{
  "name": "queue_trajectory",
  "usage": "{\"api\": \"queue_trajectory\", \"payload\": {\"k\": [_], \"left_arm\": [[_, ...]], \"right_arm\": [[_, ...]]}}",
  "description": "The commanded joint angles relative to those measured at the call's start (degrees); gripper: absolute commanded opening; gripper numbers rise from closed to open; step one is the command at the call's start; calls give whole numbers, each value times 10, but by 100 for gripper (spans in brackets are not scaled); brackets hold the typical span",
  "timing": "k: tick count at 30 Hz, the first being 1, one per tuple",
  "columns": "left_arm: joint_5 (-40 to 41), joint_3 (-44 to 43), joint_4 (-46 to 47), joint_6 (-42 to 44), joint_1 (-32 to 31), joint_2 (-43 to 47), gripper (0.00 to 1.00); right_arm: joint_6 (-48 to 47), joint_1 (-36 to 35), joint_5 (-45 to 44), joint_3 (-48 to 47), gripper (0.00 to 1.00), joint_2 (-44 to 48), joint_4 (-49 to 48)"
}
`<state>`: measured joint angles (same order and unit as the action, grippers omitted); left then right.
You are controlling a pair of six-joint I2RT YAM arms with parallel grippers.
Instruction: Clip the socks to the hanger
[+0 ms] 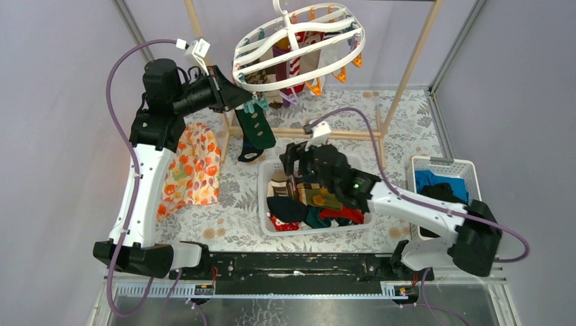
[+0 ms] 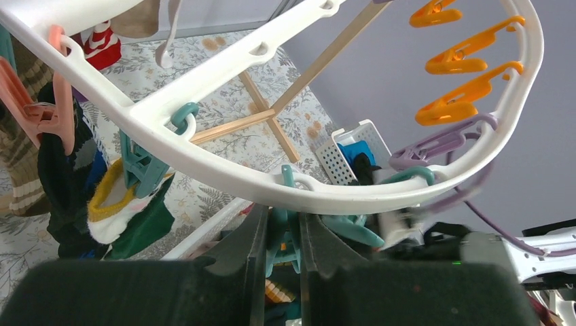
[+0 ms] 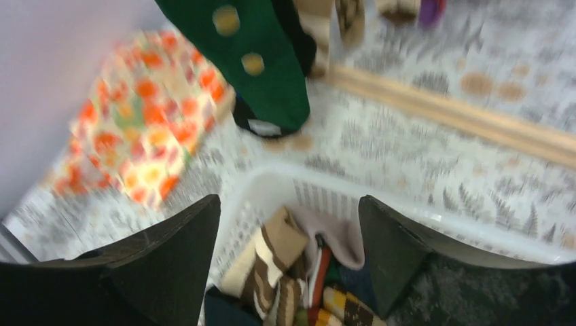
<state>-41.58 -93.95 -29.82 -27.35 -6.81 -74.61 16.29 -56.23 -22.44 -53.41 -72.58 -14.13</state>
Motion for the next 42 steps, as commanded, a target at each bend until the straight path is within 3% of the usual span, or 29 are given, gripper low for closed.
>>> {"api": "queue_trajectory", "payload": {"k": [1, 7, 11, 15, 18, 20, 32, 42], "left_arm": [[-8, -7, -14, 18, -3, 7, 0], [-11, -7, -15, 22, -3, 7, 0], [-11, -7, -16, 25, -3, 7, 0], [-12, -4, -16, 27, -3, 8, 0], [-12, -3, -18, 30, -4, 9, 0], [-13, -5, -19, 32, -3, 10, 0], [-20, -6, -28, 42, -3, 15, 0], [-28, -6, -35, 51, -3, 18, 0]], "right_arm": [[65, -1, 42, -50, 80, -80, 163], [159, 4, 26, -89, 69, -163, 207], [175, 6, 36, -110, 62, -203, 190], [163, 13, 38, -128, 38, -217, 163], [140, 14, 43, -142, 9, -204, 155], [125, 14, 45, -146, 0, -186, 153], [78, 14, 76, -98, 0, -30, 204], [135, 14, 140, -90, 0, 44, 311]]}}
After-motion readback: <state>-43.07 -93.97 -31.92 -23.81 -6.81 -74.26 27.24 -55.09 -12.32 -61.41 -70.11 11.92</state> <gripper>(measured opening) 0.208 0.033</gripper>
